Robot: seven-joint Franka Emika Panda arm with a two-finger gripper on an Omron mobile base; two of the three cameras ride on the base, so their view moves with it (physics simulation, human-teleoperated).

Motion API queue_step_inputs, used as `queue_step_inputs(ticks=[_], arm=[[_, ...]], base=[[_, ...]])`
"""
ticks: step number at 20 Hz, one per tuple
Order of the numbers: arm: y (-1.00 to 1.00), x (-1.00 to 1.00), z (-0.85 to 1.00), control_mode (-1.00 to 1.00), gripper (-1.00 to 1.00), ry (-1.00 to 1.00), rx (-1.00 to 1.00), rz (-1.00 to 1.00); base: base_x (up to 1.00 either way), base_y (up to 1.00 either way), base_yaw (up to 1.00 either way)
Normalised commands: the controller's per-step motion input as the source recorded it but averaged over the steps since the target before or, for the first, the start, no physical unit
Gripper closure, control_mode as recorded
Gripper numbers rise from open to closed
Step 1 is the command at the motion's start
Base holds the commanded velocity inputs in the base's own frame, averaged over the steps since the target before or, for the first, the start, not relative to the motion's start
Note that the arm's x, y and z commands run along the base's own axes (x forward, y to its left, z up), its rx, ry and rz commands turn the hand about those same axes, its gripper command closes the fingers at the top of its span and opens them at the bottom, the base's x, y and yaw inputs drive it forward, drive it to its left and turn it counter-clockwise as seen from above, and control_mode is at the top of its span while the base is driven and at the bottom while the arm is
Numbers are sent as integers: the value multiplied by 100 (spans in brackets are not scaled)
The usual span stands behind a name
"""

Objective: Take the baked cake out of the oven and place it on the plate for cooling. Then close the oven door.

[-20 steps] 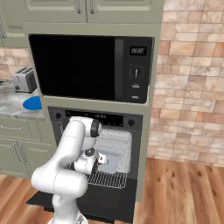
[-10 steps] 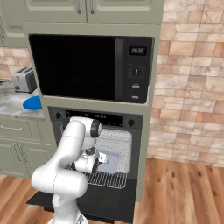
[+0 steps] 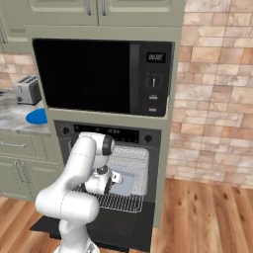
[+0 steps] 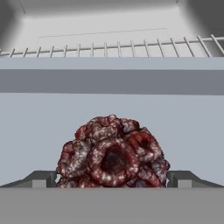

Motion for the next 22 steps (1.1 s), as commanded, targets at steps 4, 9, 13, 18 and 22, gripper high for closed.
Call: queue_step_inputs(ticks=[4, 9, 13, 18, 22], arm=[[0, 0, 0, -100, -100, 0, 0, 0], [0, 0, 0, -100, -100, 0, 0, 0], [0, 0, 0, -100, 100, 0, 0, 0], [0, 0, 0, -100, 100, 0, 0, 0], [0, 0, 0, -100, 100, 0, 0, 0]], base=[[0, 0, 0], [0, 0, 0], [0, 0, 0], [0, 0, 0], [0, 0, 0]])
